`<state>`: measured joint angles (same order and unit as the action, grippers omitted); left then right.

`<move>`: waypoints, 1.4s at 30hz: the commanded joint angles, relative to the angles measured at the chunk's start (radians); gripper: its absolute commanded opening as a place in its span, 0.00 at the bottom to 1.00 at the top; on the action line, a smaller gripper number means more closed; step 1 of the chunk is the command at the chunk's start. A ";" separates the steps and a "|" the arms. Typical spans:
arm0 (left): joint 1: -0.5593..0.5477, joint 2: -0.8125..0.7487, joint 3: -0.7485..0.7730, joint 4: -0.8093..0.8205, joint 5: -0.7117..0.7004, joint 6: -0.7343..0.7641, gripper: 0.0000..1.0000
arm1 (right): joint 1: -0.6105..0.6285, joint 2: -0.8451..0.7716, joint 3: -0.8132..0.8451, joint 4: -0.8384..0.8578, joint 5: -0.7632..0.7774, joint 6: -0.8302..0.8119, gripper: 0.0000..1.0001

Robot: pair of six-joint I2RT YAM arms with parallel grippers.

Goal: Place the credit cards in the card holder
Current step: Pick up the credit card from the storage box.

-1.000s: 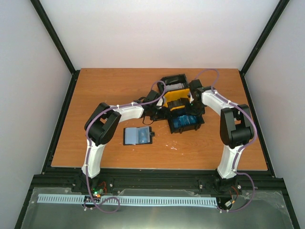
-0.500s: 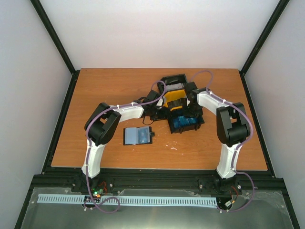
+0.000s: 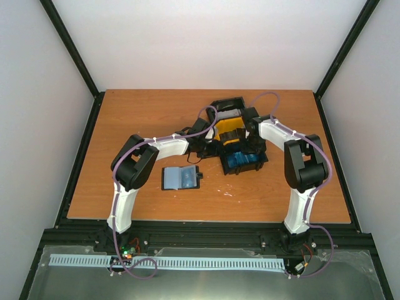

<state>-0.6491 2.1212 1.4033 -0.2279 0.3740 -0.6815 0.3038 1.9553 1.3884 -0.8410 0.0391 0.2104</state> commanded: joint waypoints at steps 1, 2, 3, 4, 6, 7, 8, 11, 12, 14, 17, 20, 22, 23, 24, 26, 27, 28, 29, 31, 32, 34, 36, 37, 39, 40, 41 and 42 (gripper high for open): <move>0.002 0.065 -0.043 -0.193 -0.085 0.003 0.63 | -0.058 -0.042 -0.014 -0.019 0.141 0.029 0.33; 0.003 0.063 -0.043 -0.192 -0.084 0.002 0.63 | -0.059 -0.046 -0.013 -0.020 0.135 0.031 0.33; 0.003 0.064 -0.042 -0.193 -0.084 0.002 0.63 | -0.060 -0.049 -0.012 -0.022 0.130 0.030 0.33; 0.002 0.065 -0.042 -0.192 -0.084 0.003 0.63 | -0.060 -0.053 -0.011 -0.025 0.124 0.030 0.33; 0.002 0.065 -0.042 -0.192 -0.085 0.003 0.63 | -0.087 -0.056 -0.011 -0.031 0.118 0.031 0.33; 0.002 0.065 -0.042 -0.193 -0.084 0.003 0.63 | -0.091 -0.057 -0.011 -0.033 0.114 0.032 0.33; 0.002 0.065 -0.041 -0.193 -0.085 0.003 0.63 | -0.092 -0.058 -0.011 -0.035 0.112 0.035 0.33; 0.002 0.066 -0.043 -0.194 -0.084 0.003 0.63 | -0.094 -0.062 -0.015 -0.033 0.114 0.039 0.32; 0.002 0.065 -0.044 -0.193 -0.085 0.004 0.63 | -0.094 -0.062 -0.016 -0.033 0.116 0.042 0.32; 0.002 0.065 -0.045 -0.194 -0.085 0.005 0.63 | -0.094 -0.062 -0.019 -0.030 0.121 0.043 0.32; 0.002 0.063 -0.045 -0.194 -0.087 0.005 0.63 | -0.095 -0.059 -0.026 -0.025 0.127 0.043 0.28; 0.002 0.062 -0.045 -0.194 -0.088 0.005 0.63 | -0.093 -0.063 -0.034 -0.016 0.139 0.043 0.23; 0.002 0.062 -0.046 -0.194 -0.089 0.005 0.63 | -0.086 -0.069 -0.045 -0.003 0.158 0.036 0.20; 0.003 0.062 -0.046 -0.194 -0.089 0.005 0.63 | -0.080 -0.072 -0.049 0.001 0.176 0.029 0.19; 0.002 0.064 -0.045 -0.194 -0.089 0.005 0.63 | -0.075 -0.072 -0.051 0.004 0.192 0.023 0.18; 0.002 0.064 -0.044 -0.194 -0.089 0.005 0.63 | -0.069 -0.068 -0.058 0.009 0.222 0.011 0.17; 0.002 0.063 -0.044 -0.194 -0.089 0.005 0.63 | -0.045 -0.062 -0.058 0.008 0.236 0.006 0.17; 0.002 0.064 -0.045 -0.195 -0.089 0.005 0.63 | -0.039 -0.056 -0.060 0.008 0.245 0.001 0.15; 0.002 0.064 -0.045 -0.194 -0.090 0.005 0.63 | -0.035 -0.052 -0.060 0.008 0.252 -0.002 0.14; 0.003 0.064 -0.045 -0.196 -0.090 0.005 0.63 | -0.031 -0.044 -0.062 0.009 0.266 -0.004 0.12; 0.002 0.063 -0.045 -0.196 -0.090 0.005 0.63 | -0.030 -0.040 -0.062 0.007 0.273 -0.006 0.11; 0.003 0.063 -0.045 -0.195 -0.091 0.005 0.63 | -0.031 -0.035 -0.061 0.006 0.275 -0.010 0.10; 0.003 0.060 -0.045 -0.195 -0.091 0.005 0.63 | -0.029 -0.026 -0.063 0.005 0.266 -0.015 0.11; 0.002 0.060 -0.045 -0.193 -0.091 0.007 0.63 | -0.027 -0.022 -0.063 0.005 0.261 -0.018 0.11; 0.002 0.059 -0.045 -0.192 -0.089 0.008 0.63 | -0.025 -0.013 -0.065 0.005 0.248 -0.021 0.11; 0.002 0.059 -0.045 -0.191 -0.088 0.008 0.63 | -0.025 -0.011 -0.064 0.005 0.246 -0.021 0.10; 0.002 0.057 -0.044 -0.190 -0.087 0.009 0.63 | -0.023 -0.012 -0.062 0.005 0.249 -0.022 0.09; 0.003 0.056 -0.045 -0.188 -0.086 0.012 0.63 | -0.023 -0.014 -0.059 0.003 0.256 -0.023 0.06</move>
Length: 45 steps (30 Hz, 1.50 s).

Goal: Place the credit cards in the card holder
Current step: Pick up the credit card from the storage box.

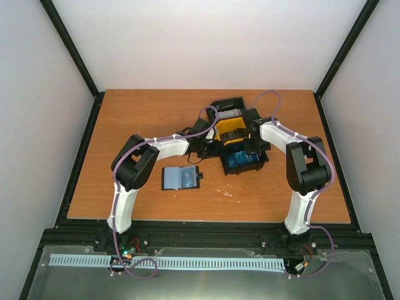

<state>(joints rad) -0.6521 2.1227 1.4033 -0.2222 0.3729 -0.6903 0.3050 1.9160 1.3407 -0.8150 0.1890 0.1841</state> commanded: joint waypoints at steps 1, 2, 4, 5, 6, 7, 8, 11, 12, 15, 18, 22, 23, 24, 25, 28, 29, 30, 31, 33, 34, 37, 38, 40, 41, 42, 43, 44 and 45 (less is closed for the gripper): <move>0.005 0.051 -0.044 -0.189 -0.083 0.023 0.63 | -0.021 0.015 -0.006 -0.026 0.112 0.002 0.03; 0.006 0.046 -0.046 -0.184 -0.082 0.028 0.63 | -0.020 0.005 0.003 -0.032 0.120 0.002 0.03; 0.005 0.031 -0.043 -0.174 -0.080 0.039 0.63 | -0.018 -0.029 0.021 -0.043 0.123 -0.001 0.03; 0.005 0.023 -0.040 -0.169 -0.079 0.045 0.64 | -0.016 -0.048 0.034 -0.055 0.121 -0.001 0.03; 0.005 0.011 -0.035 -0.166 -0.079 0.052 0.64 | -0.015 -0.069 0.047 -0.066 0.115 0.000 0.03; 0.005 -0.002 -0.029 -0.164 -0.084 0.059 0.66 | -0.016 -0.090 0.060 -0.078 0.104 0.001 0.03; 0.005 -0.017 -0.028 -0.161 -0.088 0.065 0.67 | -0.016 -0.111 0.073 -0.092 0.092 0.002 0.03; 0.006 -0.075 -0.034 -0.134 -0.082 0.084 0.73 | -0.016 -0.178 0.089 -0.120 0.011 0.006 0.03; 0.005 -0.097 -0.039 -0.126 -0.082 0.089 0.75 | -0.015 -0.201 0.084 -0.121 -0.028 0.009 0.03; 0.005 -0.159 -0.059 -0.106 -0.087 0.105 0.79 | -0.016 -0.282 0.057 -0.110 -0.121 0.031 0.03; 0.005 -0.227 -0.085 -0.084 -0.085 0.117 0.83 | -0.016 -0.358 0.036 -0.090 -0.235 0.045 0.03; 0.005 -0.329 -0.094 -0.063 -0.088 0.156 0.88 | -0.018 -0.426 0.031 -0.045 -0.488 0.054 0.03; 0.005 -0.354 -0.092 -0.059 -0.088 0.170 0.89 | -0.017 -0.445 0.029 -0.024 -0.565 0.061 0.03; 0.006 -0.382 -0.090 -0.055 -0.088 0.184 0.90 | -0.017 -0.459 0.024 0.001 -0.641 0.073 0.03; 0.008 -0.418 -0.090 -0.044 -0.078 0.208 0.91 | -0.017 -0.471 0.015 0.036 -0.711 0.089 0.03; 0.025 -0.512 -0.109 0.007 0.004 0.247 0.92 | -0.029 -0.502 -0.015 0.155 -0.881 0.146 0.03; 0.035 -0.546 -0.128 0.041 0.048 0.247 0.92 | -0.038 -0.509 -0.025 0.190 -0.928 0.167 0.03; 0.051 -0.584 -0.157 0.096 0.099 0.238 0.93 | -0.049 -0.514 -0.036 0.230 -0.974 0.187 0.03; 0.072 -0.616 -0.199 0.151 0.168 0.218 0.93 | -0.058 -0.517 -0.043 0.265 -1.019 0.206 0.03; 0.111 -0.669 -0.256 0.293 0.315 0.161 0.93 | -0.087 -0.522 -0.063 0.354 -1.101 0.256 0.03; 0.121 -0.688 -0.274 0.344 0.367 0.137 0.94 | -0.093 -0.521 -0.076 0.399 -1.140 0.278 0.03; 0.124 -0.682 -0.266 0.402 0.448 0.046 0.94 | -0.095 -0.509 -0.078 0.517 -1.231 0.382 0.03; 0.123 -0.668 -0.257 0.415 0.473 0.009 0.93 | -0.094 -0.511 -0.088 0.569 -1.264 0.423 0.03; 0.122 -0.642 -0.251 0.440 0.508 -0.060 0.90 | -0.092 -0.531 -0.120 0.663 -1.295 0.486 0.03; 0.122 -0.635 -0.256 0.459 0.514 -0.090 0.88 | -0.092 -0.539 -0.134 0.699 -1.305 0.511 0.03; 0.123 -0.630 -0.264 0.485 0.517 -0.122 0.87 | -0.092 -0.543 -0.141 0.719 -1.313 0.533 0.03; 0.123 -0.626 -0.276 0.521 0.527 -0.159 0.85 | -0.090 -0.545 -0.143 0.734 -1.325 0.554 0.03; 0.123 -0.621 -0.281 0.555 0.540 -0.191 0.81 | -0.085 -0.553 -0.145 0.745 -1.331 0.566 0.03; 0.123 -0.614 -0.279 0.576 0.554 -0.217 0.78 | -0.079 -0.564 -0.147 0.745 -1.327 0.565 0.03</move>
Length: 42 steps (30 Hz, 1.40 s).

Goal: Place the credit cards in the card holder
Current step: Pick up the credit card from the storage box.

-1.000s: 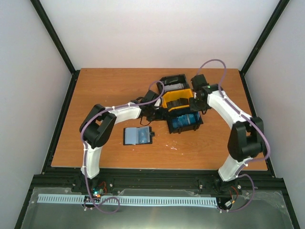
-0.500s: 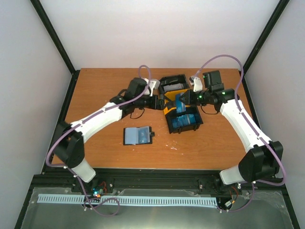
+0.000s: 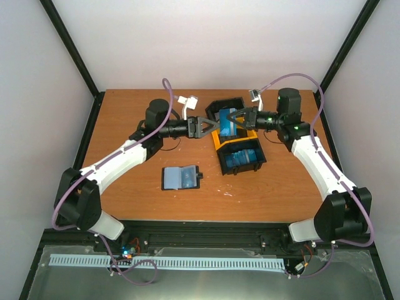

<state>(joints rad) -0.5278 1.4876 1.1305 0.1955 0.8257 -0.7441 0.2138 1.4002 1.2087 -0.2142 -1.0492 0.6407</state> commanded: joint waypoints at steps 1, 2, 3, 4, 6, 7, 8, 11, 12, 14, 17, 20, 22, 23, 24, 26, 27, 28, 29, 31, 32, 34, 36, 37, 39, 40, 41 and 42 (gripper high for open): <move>-0.002 0.028 0.004 0.168 0.114 -0.180 0.75 | 0.019 -0.059 -0.016 0.145 -0.082 0.108 0.03; -0.002 0.034 0.017 0.171 0.129 -0.185 0.73 | 0.021 -0.069 -0.022 0.151 -0.078 0.111 0.03; -0.001 0.041 0.036 0.165 0.148 -0.179 0.70 | 0.033 -0.073 -0.027 0.154 -0.069 0.111 0.03; -0.001 0.049 0.057 0.148 0.166 -0.166 0.67 | 0.051 -0.078 -0.033 0.155 -0.058 0.111 0.03; -0.001 0.068 0.104 0.095 0.194 -0.139 0.58 | 0.059 -0.081 -0.042 0.161 -0.023 0.122 0.03; -0.001 0.082 0.122 0.084 0.217 -0.136 0.54 | 0.062 -0.080 -0.043 0.174 -0.015 0.140 0.03; -0.002 0.088 0.137 0.090 0.241 -0.138 0.50 | 0.066 -0.080 -0.042 0.193 -0.011 0.155 0.03; -0.001 0.100 0.130 0.149 0.267 -0.167 0.41 | 0.069 -0.087 -0.034 0.185 0.013 0.143 0.03; -0.002 0.106 0.130 0.178 0.283 -0.180 0.38 | 0.069 -0.089 -0.031 0.170 0.018 0.135 0.03; -0.004 0.122 0.131 0.229 0.314 -0.204 0.29 | 0.071 -0.094 -0.041 0.174 0.025 0.139 0.03; -0.005 0.127 0.130 0.262 0.339 -0.200 0.09 | 0.071 -0.098 -0.039 0.174 0.026 0.133 0.03; -0.003 0.108 0.135 0.248 0.347 -0.131 0.01 | 0.071 -0.103 -0.014 0.145 0.029 0.116 0.15; -0.002 0.085 0.147 0.208 0.349 -0.049 0.01 | 0.066 -0.114 -0.009 0.153 0.031 0.129 0.32; -0.003 0.072 0.154 0.180 0.349 0.000 0.01 | 0.061 -0.120 -0.016 0.174 0.027 0.148 0.36; -0.002 0.060 0.160 0.155 0.350 0.047 0.01 | 0.056 -0.127 -0.025 0.206 0.016 0.172 0.38; -0.001 0.034 0.162 0.138 0.366 0.119 0.01 | 0.047 -0.140 -0.044 0.270 -0.002 0.223 0.39; -0.001 0.015 0.160 0.131 0.375 0.149 0.01 | 0.044 -0.145 -0.048 0.290 -0.009 0.239 0.39; -0.001 0.003 0.158 0.124 0.382 0.179 0.01 | 0.045 -0.150 -0.047 0.296 -0.011 0.246 0.40; -0.001 -0.009 0.157 0.115 0.385 0.211 0.00 | 0.044 -0.155 -0.044 0.296 -0.012 0.248 0.40; -0.001 -0.021 0.166 0.075 0.392 0.293 0.01 | 0.044 -0.163 -0.037 0.295 -0.011 0.253 0.40; -0.001 -0.026 0.168 0.057 0.396 0.329 0.01 | 0.044 -0.164 -0.026 0.290 -0.014 0.253 0.40; -0.001 -0.034 0.170 0.016 0.404 0.393 0.01 | 0.044 -0.158 -0.001 0.257 -0.027 0.238 0.40; -0.001 -0.040 0.174 -0.030 0.406 0.460 0.01 | 0.045 -0.150 0.033 0.193 -0.050 0.203 0.40; -0.001 -0.041 0.176 -0.056 0.404 0.495 0.01 | 0.044 -0.147 0.048 0.159 -0.061 0.182 0.40; -0.001 -0.042 0.186 -0.116 0.402 0.574 0.01 | 0.046 -0.138 0.091 0.062 -0.076 0.115 0.41; -0.001 -0.041 0.189 -0.142 0.392 0.607 0.01 | 0.045 -0.133 0.116 0.001 -0.083 0.076 0.41; -0.001 -0.040 0.194 -0.170 0.382 0.636 0.01 | 0.045 -0.127 0.138 -0.053 -0.091 0.039 0.41; -0.001 -0.036 0.203 -0.189 0.380 0.661 0.01 | 0.045 -0.121 0.155 -0.105 -0.098 0.009 0.41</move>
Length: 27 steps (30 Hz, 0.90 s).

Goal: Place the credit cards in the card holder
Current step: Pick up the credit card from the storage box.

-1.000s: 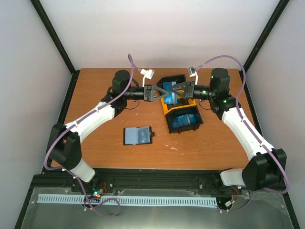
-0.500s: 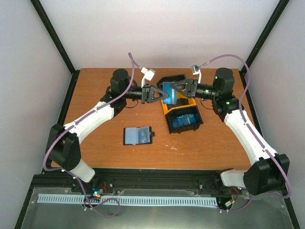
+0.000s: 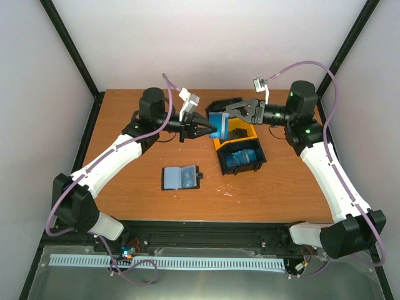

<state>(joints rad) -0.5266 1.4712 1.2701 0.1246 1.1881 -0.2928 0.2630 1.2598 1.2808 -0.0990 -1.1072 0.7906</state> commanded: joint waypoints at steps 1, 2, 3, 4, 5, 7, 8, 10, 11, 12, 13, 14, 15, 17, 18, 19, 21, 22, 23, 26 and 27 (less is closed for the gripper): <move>-0.003 -0.015 0.070 -0.136 0.018 0.228 0.01 | -0.004 0.024 0.097 -0.262 -0.046 -0.174 0.41; -0.003 -0.013 0.076 -0.148 0.018 0.237 0.01 | -0.003 0.026 0.105 -0.296 -0.052 -0.200 0.41; -0.003 -0.010 0.079 -0.155 0.019 0.245 0.01 | -0.004 0.026 0.105 -0.313 -0.057 -0.216 0.41; -0.003 -0.009 0.082 -0.159 0.027 0.251 0.01 | -0.004 0.024 0.101 -0.322 -0.060 -0.229 0.41; -0.003 -0.009 0.084 -0.160 0.033 0.255 0.01 | -0.004 0.024 0.098 -0.331 -0.061 -0.240 0.41; -0.003 -0.008 0.083 -0.159 0.044 0.255 0.01 | -0.004 0.027 0.097 -0.343 -0.066 -0.257 0.39; -0.003 -0.007 0.084 -0.161 0.055 0.257 0.01 | -0.004 0.027 0.097 -0.345 -0.066 -0.258 0.38; -0.003 -0.006 0.083 -0.164 0.064 0.257 0.01 | -0.004 0.029 0.097 -0.348 -0.062 -0.263 0.37; -0.003 -0.005 0.084 -0.167 0.071 0.260 0.01 | -0.004 0.031 0.098 -0.348 -0.061 -0.265 0.36; -0.003 -0.005 0.084 -0.170 0.078 0.265 0.01 | -0.004 0.033 0.099 -0.351 -0.057 -0.268 0.35; -0.003 -0.006 0.084 -0.173 0.084 0.270 0.01 | -0.004 0.035 0.100 -0.355 -0.057 -0.269 0.34; -0.003 -0.005 0.083 -0.177 0.090 0.276 0.01 | -0.003 0.040 0.101 -0.359 -0.056 -0.269 0.33; -0.003 -0.005 0.083 -0.181 0.095 0.284 0.01 | -0.004 0.045 0.103 -0.364 -0.056 -0.270 0.31; -0.003 -0.006 0.083 -0.193 0.108 0.306 0.01 | -0.004 0.056 0.108 -0.381 -0.054 -0.280 0.29; -0.003 -0.006 0.083 -0.196 0.118 0.319 0.01 | -0.004 0.061 0.110 -0.390 -0.054 -0.286 0.29; -0.003 -0.008 0.082 -0.197 0.123 0.330 0.01 | -0.004 0.066 0.111 -0.398 -0.054 -0.289 0.29; -0.002 -0.009 0.080 -0.206 0.131 0.365 0.01 | -0.004 0.073 0.115 -0.411 -0.059 -0.293 0.28; -0.003 -0.011 0.078 -0.211 0.133 0.380 0.01 | -0.004 0.076 0.118 -0.419 -0.062 -0.296 0.28; -0.003 -0.012 0.077 -0.219 0.132 0.399 0.01 | -0.004 0.080 0.119 -0.422 -0.067 -0.296 0.27; -0.003 -0.016 0.076 -0.246 0.117 0.444 0.01 | -0.003 0.091 0.128 -0.443 -0.072 -0.303 0.27; -0.002 -0.017 0.076 -0.255 0.116 0.457 0.01 | -0.004 0.093 0.129 -0.447 -0.075 -0.304 0.27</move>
<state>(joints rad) -0.5232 1.4727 1.3052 -0.1417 1.2430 0.0395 0.2626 1.3254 1.3952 -0.4786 -1.1950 0.5114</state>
